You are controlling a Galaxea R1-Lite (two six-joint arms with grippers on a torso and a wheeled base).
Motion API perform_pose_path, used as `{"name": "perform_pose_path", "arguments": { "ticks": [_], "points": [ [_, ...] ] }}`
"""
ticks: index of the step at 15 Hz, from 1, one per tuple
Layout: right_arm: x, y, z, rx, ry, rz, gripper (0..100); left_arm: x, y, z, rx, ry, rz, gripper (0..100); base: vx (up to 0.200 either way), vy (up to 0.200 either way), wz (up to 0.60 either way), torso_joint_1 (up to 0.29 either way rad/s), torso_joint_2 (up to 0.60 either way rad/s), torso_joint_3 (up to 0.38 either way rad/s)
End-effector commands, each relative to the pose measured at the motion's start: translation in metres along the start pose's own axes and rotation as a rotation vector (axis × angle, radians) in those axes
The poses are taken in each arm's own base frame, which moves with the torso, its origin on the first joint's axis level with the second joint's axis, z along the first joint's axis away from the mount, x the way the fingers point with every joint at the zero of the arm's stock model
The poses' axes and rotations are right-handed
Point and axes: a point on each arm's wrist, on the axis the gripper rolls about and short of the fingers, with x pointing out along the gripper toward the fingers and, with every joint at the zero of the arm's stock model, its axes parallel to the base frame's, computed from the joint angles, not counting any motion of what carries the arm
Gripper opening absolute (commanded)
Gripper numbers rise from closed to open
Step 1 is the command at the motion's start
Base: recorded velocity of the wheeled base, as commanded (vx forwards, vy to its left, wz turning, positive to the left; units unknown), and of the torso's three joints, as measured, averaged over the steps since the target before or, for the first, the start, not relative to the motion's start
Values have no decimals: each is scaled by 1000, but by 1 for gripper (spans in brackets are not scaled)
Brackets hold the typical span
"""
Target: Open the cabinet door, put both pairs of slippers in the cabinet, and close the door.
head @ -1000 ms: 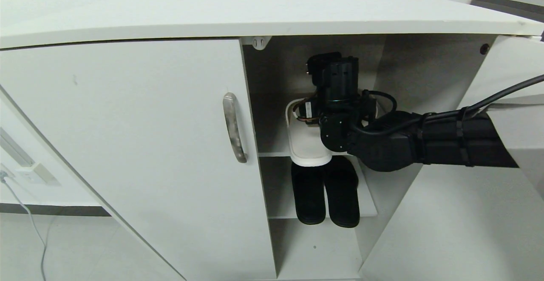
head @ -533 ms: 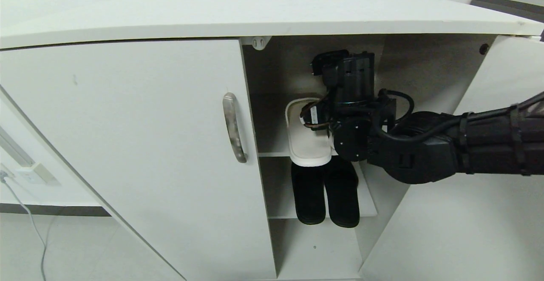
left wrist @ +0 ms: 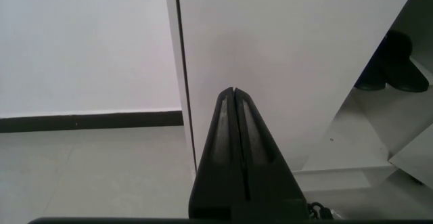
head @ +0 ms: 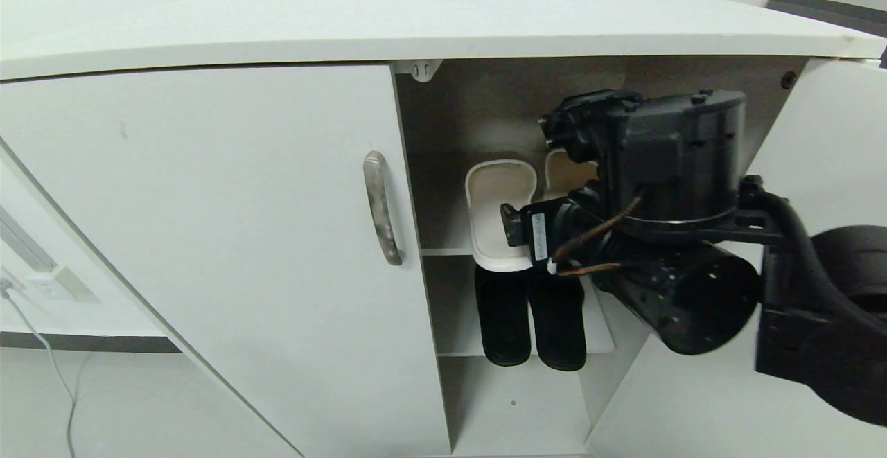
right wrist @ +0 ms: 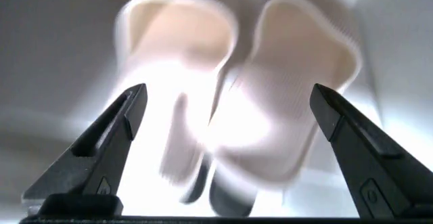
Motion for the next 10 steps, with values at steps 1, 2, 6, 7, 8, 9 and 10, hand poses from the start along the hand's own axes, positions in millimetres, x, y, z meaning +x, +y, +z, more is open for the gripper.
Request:
{"name": "perform_pose_path", "arguments": {
  "ticks": [1, 2, 6, 7, 8, 9, 10],
  "points": [
    [-29, -17, -2, 36, -13, 71, 100, 0, 0, 0, 0, 0, 0, 0, 0, 0, 0, 0, 0, 0],
    [-30, -18, -7, 41, -9, 84, 100, 0, 0, 0, 0, 0, -2, 0, 0, 0, 0, 0, 0, 0],
    [-29, -17, -25, 63, -26, 155, 0, 0, 0, 0, 0, -1, -2, 0, 0, 0, 0, 0, 0, 0],
    [-28, -16, -30, 60, -21, 173, 0, 0, 0, 0, 0, 0, -3, 0, 0, 0, 0, 0, 0, 0],
    [-29, -16, -31, 66, -29, 187, 0, 0, 0, 0, 0, -1, -3, 0, 0, 0, 0, 0, 0, 0],
    [-29, -16, -31, 67, -30, 189, 0, 0, 0, 0, 0, 0, -3, 0, 0, 0, 0, 0, 0, 0],
    [-29, -17, -36, 56, -17, 196, 0, 0, 0, 0, 0, 0, -3, 0, 0, 0, 0, 0, 0, 0]
  ]
}}
